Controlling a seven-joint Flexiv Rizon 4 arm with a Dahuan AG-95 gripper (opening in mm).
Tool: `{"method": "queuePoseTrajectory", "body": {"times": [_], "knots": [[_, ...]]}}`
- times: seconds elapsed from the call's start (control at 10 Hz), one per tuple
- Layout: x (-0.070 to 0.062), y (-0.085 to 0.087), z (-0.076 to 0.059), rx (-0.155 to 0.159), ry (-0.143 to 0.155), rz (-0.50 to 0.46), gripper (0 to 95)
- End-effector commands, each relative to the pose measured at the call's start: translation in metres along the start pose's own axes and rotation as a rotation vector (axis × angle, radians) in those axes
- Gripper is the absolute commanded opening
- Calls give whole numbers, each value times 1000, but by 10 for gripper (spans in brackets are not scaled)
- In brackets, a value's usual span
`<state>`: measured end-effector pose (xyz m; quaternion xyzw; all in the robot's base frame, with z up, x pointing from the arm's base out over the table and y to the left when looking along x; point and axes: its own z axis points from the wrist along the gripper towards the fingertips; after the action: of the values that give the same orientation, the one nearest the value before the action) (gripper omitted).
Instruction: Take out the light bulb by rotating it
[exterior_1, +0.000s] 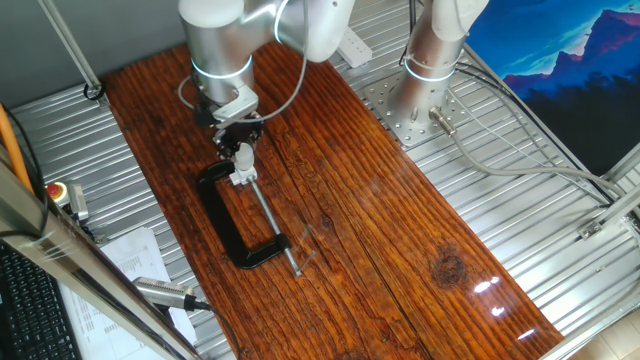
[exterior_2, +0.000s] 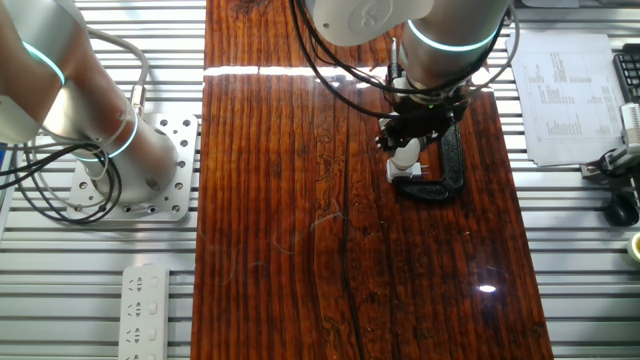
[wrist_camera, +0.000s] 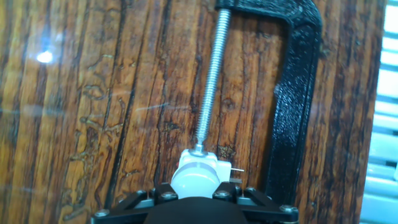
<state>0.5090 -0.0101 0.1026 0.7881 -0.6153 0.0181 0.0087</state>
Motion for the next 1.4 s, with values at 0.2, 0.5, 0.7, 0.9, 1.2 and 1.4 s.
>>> {"method": "queuePoseTrajectory", "body": {"times": [0.2, 0.5, 0.7, 0.9, 1.2, 1.4], "knots": [[0, 0, 0, 1, 0, -61, 0], [0, 0, 0, 8, -3, -124, 0], [0, 0, 0, 17, -5, -148, 0], [0, 0, 0, 16, -1, -182, 0], [0, 0, 0, 15, 0, -234, 0], [0, 0, -1, 15, 2, -278, 0]]}}
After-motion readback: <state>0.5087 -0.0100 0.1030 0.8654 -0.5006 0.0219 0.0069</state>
